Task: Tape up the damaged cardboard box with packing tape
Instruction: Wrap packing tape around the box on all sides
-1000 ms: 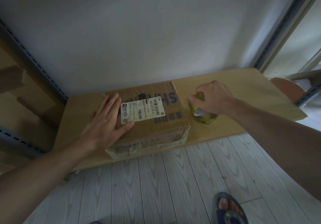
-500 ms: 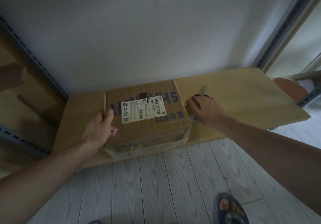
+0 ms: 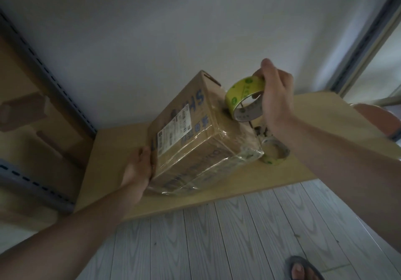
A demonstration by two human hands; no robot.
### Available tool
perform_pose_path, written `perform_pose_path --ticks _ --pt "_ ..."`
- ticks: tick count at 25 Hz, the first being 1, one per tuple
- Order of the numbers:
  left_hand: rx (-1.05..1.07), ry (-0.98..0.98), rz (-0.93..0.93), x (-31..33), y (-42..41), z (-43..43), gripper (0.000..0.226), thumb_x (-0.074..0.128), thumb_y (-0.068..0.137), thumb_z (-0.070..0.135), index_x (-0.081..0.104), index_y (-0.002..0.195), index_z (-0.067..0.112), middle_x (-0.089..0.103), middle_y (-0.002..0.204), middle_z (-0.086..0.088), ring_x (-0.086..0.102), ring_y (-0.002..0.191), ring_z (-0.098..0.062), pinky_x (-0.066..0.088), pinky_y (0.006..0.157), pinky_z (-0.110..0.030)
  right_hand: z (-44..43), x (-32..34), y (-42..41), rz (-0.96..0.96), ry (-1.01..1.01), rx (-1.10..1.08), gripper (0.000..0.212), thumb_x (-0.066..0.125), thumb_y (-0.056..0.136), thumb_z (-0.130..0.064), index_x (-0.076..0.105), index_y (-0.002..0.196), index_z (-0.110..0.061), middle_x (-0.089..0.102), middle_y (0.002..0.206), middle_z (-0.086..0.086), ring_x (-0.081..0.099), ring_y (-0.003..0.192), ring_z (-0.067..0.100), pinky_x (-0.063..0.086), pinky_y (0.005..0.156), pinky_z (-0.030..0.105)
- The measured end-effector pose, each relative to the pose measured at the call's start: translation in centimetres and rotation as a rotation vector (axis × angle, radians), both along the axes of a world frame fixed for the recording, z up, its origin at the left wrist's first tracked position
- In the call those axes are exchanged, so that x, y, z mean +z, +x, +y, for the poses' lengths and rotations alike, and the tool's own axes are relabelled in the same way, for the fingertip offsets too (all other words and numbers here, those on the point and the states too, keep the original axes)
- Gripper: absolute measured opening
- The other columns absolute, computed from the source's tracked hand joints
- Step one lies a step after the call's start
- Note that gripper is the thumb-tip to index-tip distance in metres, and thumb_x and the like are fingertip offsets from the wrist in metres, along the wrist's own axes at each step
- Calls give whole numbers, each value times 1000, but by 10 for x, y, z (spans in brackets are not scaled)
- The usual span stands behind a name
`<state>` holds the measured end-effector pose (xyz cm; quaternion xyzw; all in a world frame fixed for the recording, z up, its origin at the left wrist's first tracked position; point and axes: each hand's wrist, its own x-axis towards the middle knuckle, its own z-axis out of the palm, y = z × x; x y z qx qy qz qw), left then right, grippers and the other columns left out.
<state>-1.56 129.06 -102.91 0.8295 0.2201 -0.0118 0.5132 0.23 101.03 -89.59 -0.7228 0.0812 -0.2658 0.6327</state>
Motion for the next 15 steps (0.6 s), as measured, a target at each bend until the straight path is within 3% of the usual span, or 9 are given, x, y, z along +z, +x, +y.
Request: perform_pose_path --ticks 4,7,9,11,13,15 --pt "-142 345 -42 4 -1 5 38 27 109 44 48 123 17 62 101 -5 61 98 -32 40 76 -35 25 9 2 59 353 28 43 49 96 -32 53 55 -18 51 49 -2 48 52 17 39 67 35" --pt "-212 455 -59 11 4 26 50 43 105 39 32 148 17 64 119 -14 64 105 -34 48 81 -39 62 17 1 54 305 91 48 48 99 -35 53 58 -10 51 55 5 47 56 20 40 66 33" --pt "-178 217 -303 50 16 41 66 59 95 39 32 152 16 55 134 -10 57 124 -31 48 100 -43 85 22 2 45 235 129 43 45 100 -37 51 69 -8 47 64 10 45 58 18 38 61 30" --pt "-358 -44 -512 109 23 51 83 65 84 55 33 153 22 41 153 1 38 145 -16 35 116 -33 106 25 4 18 168 178 41 45 98 -41 49 66 -16 45 65 9 43 59 18 36 60 33" --pt "-678 -43 -482 147 17 44 107 69 71 76 26 157 29 30 162 12 26 150 -3 25 120 -25 129 25 8 0 111 260 46 45 94 -46 49 55 -23 48 59 4 46 59 20 39 61 42" --pt "-736 -30 -440 148 13 34 106 77 67 69 33 152 24 50 150 10 46 136 2 38 114 -21 151 24 9 28 28 337 50 43 94 -51 51 56 -19 55 59 4 55 62 24 48 67 48"
